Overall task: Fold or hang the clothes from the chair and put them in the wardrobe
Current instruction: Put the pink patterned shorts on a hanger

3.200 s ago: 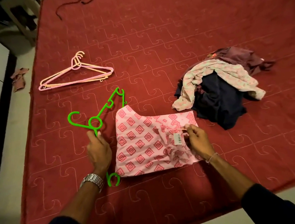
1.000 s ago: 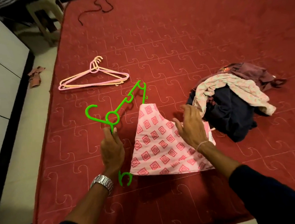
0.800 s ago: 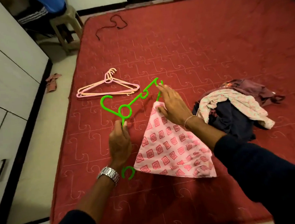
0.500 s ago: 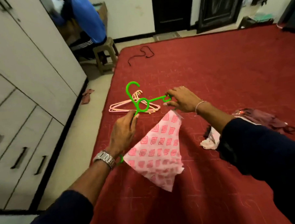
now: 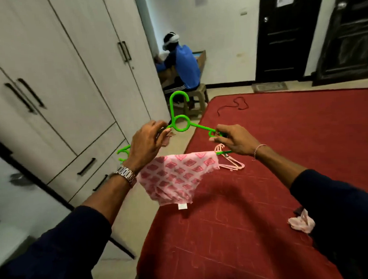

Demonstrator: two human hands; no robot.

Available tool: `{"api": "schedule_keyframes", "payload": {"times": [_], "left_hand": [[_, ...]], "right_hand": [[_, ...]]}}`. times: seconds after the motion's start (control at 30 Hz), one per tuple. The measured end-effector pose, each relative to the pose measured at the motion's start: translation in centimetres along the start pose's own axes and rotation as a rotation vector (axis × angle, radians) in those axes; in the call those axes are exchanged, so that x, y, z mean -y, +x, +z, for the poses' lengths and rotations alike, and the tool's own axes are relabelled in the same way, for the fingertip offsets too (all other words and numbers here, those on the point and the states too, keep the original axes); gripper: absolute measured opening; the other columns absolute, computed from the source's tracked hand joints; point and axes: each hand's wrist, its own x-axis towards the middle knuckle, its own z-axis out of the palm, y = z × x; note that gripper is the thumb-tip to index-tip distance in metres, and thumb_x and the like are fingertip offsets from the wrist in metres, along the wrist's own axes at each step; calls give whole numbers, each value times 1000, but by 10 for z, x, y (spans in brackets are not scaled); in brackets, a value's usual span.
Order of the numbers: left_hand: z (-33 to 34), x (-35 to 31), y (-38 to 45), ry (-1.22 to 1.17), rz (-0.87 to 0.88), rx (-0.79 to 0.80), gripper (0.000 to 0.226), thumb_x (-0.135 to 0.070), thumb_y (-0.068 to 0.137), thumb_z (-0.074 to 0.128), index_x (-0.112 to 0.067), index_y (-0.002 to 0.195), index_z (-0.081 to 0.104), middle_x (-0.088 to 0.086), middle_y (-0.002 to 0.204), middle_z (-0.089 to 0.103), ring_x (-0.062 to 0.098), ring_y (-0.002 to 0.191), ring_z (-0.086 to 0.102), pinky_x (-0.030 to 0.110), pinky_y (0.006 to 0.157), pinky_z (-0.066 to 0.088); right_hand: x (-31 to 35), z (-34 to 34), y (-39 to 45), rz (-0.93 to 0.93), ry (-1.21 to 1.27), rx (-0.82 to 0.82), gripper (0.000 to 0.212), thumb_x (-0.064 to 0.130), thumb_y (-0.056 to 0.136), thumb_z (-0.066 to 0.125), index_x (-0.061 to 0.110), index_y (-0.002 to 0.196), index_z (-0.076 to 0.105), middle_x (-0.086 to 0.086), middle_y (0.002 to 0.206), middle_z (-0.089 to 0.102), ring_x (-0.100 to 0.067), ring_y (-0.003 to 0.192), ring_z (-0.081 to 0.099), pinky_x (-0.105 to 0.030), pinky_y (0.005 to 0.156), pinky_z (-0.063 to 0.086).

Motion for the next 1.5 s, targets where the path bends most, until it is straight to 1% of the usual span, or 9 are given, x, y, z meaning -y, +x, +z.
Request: {"api": "schedule_keyframes", "payload": {"times": [0.07,0.17,0.33,0.43,0.53,0.73,1.0,1.27,1.5], "left_hand": [[-24,11,-3,6,-53,-36,32,-46,102,47,-20,109,64,4,93,62,27,89,57,43,75,48],[-63,26,-11,176,-120,-158,26,-37,98,59,-16,112,63,6,100,62,27,95,52,40,81,42],[-117,36,-47,507,-186,-333,23,-31,89,65,-10,96,61,11,95,56,31,90,48,42,75,39],[-137,47,-73,428,-62,-120,24,-38,93,58,-18,100,69,3,94,62,27,93,53,41,78,41],[-165,58,-96,324,-109,60,39,-49,98,42,-26,114,70,-4,98,67,20,99,53,38,82,39],[-227,87,-137,253,-207,140,33,-44,101,42,-24,108,68,-4,95,66,20,90,55,40,81,43],[-292,123,-191,156,-294,21,26,-35,104,46,-18,105,66,-8,95,59,11,87,48,28,82,35],[-379,189,-242,220,-319,-23,25,-31,104,48,-16,105,67,2,98,65,10,89,47,21,82,29],[-451,247,-271,105,-546,-351,18,-28,100,58,-14,106,67,-3,99,69,13,95,62,30,82,54]], "right_hand": [[27,5,14,-35,71,-17,29,66,89,54,41,76,50,5,59,45,-13,55,42,-43,57,40],[66,16,36,-60,142,-23,47,71,85,51,25,83,59,2,63,52,-19,60,49,-45,59,44],[137,29,70,-100,174,-24,30,50,91,66,22,82,64,4,57,51,-14,56,48,-37,55,39],[186,34,86,-159,203,9,29,47,91,68,20,83,68,4,56,52,-13,54,47,-35,54,35],[237,45,99,-190,237,60,25,47,91,68,22,88,73,2,58,54,-12,54,45,-33,54,35],[336,69,122,-235,248,143,29,45,91,68,18,97,76,5,73,60,-6,65,49,-25,54,35],[447,113,140,-274,284,182,26,44,91,68,19,91,74,3,68,58,-11,59,48,-27,51,36],[565,165,161,-270,341,194,26,42,91,70,16,93,74,-1,76,63,-16,69,57,-33,63,50],[662,194,191,-273,318,209,26,31,97,65,7,102,73,-7,85,64,-17,71,55,-26,54,38]]}}
